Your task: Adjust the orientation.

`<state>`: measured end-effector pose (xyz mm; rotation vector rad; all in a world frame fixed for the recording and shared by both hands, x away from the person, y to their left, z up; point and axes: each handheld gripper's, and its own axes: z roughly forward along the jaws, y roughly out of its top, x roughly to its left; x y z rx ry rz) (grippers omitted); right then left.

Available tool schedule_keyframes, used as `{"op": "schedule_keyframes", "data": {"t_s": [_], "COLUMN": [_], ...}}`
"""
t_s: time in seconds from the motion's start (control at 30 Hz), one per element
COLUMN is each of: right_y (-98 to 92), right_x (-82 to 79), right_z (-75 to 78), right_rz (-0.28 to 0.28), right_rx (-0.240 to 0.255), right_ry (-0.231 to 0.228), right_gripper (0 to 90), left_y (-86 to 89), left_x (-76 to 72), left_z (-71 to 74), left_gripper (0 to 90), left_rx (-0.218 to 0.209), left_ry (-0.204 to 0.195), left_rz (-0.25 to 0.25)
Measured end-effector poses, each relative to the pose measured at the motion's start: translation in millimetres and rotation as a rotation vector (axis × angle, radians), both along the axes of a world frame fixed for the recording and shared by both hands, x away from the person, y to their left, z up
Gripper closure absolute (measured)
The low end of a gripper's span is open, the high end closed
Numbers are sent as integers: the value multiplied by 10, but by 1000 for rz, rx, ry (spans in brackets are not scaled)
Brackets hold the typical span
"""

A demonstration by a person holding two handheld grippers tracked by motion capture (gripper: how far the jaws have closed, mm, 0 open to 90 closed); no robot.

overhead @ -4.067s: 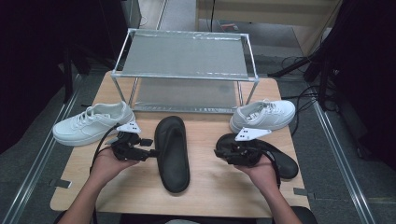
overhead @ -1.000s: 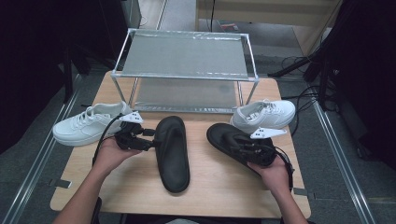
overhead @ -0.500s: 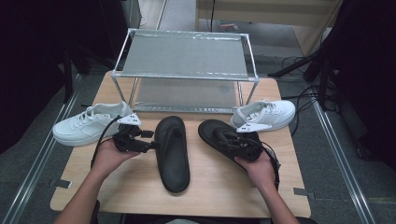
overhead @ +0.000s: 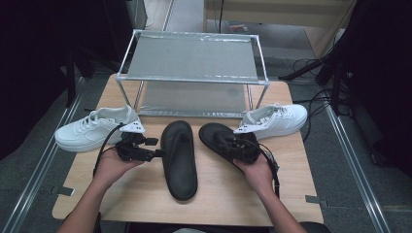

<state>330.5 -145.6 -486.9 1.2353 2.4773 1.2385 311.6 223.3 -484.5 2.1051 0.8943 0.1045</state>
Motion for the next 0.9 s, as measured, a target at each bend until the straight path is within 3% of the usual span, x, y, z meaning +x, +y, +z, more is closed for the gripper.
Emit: {"op": "schedule_keyframes", "data": {"t_s": [0.6,0.9], "right_y": [274,363], "right_x": [187,252], "right_z": [-118,-168], "right_rz": [-16,-25], "right_rx": [-3,-29], "right_ry": [9,2], "right_gripper": [797,796], "left_y": [94,110], "left_x": [-127,-176], "left_z": [-23,-55], "left_gripper": [383,384], "left_rx": [-5,-3], "left_ry": [-1,-2], "left_rz": [35,47]}}
